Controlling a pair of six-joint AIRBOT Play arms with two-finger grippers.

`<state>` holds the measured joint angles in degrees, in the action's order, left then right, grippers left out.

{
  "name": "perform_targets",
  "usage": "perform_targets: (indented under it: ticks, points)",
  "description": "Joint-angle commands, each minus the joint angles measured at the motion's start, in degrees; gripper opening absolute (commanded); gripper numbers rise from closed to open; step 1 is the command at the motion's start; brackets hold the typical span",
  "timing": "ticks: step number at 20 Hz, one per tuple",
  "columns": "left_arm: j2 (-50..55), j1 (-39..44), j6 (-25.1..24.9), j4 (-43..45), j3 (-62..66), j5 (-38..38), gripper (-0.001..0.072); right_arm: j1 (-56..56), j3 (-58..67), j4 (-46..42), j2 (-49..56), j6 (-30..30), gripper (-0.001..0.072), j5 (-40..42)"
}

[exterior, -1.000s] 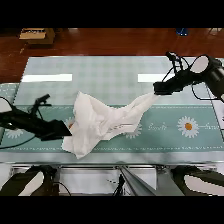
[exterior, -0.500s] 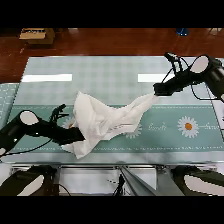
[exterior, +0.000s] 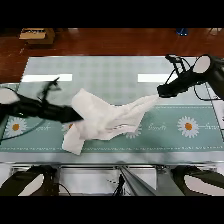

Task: Fold the shirts.

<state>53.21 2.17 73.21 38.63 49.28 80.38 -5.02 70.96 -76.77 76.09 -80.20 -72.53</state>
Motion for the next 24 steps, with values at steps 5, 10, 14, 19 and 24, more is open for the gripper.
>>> perform_targets:
  ticks: [5, 10, 14, 19, 24]
  points:
    - [-10.82, -20.83, 1.57, -1.36, 47.45, -0.13, 0.0029, 0.09, 16.41, -0.79, -23.78, -0.11, 0.002, 12.0]
    - [-11.65, -23.39, 7.67, -1.36, 62.99, -0.39, 0.003, 0.09, 32.41, -10.91, -37.13, -7.74, 0.0019, 23.1]
    - [-12.81, -23.41, 12.11, -0.92, 64.41, 5.29, 0.0029, 0.09, 38.8, -20.39, -40.15, -9.03, 0.0019, 14.51]
    - [-12.68, -23.41, 16.94, 2.62, 63.52, 19.41, 0.0029, 0.09, 39.19, -21.29, -37.11, -6.25, 0.0019, -7.96]
    - [-13.38, -23.21, 18.6, 3.52, 50.12, 24.72, 0.0029, 0.07, 39.19, -20.39, -24.68, -0.87, 0.0019, -14.03]
